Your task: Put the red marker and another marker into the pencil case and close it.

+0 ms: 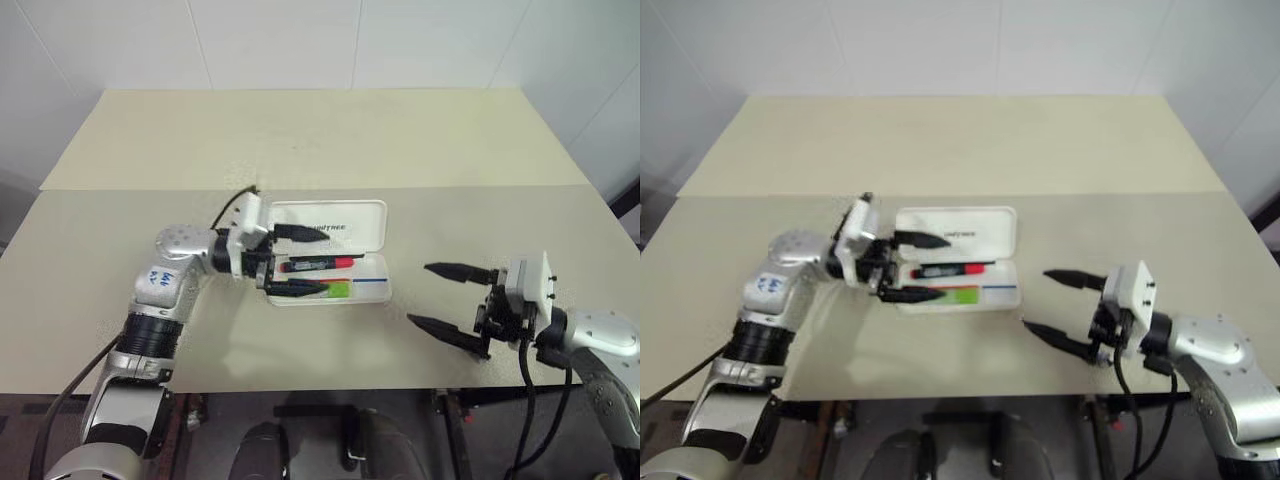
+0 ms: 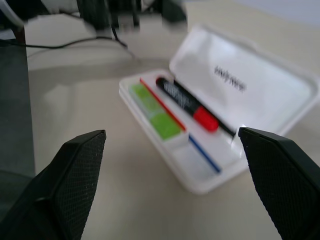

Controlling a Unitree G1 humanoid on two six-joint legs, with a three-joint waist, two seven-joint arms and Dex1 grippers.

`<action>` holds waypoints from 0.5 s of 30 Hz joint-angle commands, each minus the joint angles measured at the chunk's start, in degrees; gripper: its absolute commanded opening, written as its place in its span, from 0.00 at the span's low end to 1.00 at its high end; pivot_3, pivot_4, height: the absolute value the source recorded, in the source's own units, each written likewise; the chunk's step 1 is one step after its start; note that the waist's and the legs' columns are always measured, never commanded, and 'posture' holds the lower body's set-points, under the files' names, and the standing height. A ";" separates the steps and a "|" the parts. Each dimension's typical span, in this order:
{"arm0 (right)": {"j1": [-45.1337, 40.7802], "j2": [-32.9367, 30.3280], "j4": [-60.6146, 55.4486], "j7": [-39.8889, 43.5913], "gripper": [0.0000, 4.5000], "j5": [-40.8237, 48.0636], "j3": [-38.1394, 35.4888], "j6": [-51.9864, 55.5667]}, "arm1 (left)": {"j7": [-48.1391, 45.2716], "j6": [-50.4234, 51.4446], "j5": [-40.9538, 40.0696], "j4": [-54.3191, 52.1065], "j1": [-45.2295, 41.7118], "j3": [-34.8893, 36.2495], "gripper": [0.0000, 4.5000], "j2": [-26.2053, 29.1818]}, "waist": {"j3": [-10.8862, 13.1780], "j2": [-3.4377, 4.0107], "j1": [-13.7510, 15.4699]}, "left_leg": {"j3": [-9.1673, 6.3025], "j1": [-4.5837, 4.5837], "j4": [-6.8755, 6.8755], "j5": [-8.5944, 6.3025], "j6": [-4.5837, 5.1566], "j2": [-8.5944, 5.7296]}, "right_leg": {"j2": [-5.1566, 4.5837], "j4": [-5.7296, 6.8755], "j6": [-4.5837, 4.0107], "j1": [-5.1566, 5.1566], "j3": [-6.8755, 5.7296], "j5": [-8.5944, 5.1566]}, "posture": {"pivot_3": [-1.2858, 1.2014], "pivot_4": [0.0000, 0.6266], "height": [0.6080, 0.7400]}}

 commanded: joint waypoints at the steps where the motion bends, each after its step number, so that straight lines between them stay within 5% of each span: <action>1: 2.96 -1.82 1.06 1.46 1.00 -0.47 -4.00 -1.28 | -0.45 4.82 -5.01 -5.64 -0.97 2.33 1.00 2.50 | 0.00 0.00 -0.05 | 0.02 0.03 0.01 0.00 0.00 -0.01 | 0.01 0.01 0.02 0.01 0.02 0.01 | 0.52 0.24 1.00; 15: 13.36 -5.18 -0.33 3.77 1.00 -0.34 -10.34 0.91 | 0.02 9.89 -9.57 -21.50 12.89 4.57 1.00 11.34 | 0.00 -0.02 -0.12 | 0.25 0.28 -0.05 0.03 -0.03 0.00 | 0.14 -0.03 0.05 0.07 0.84 -0.03 | 0.52 0.24 1.00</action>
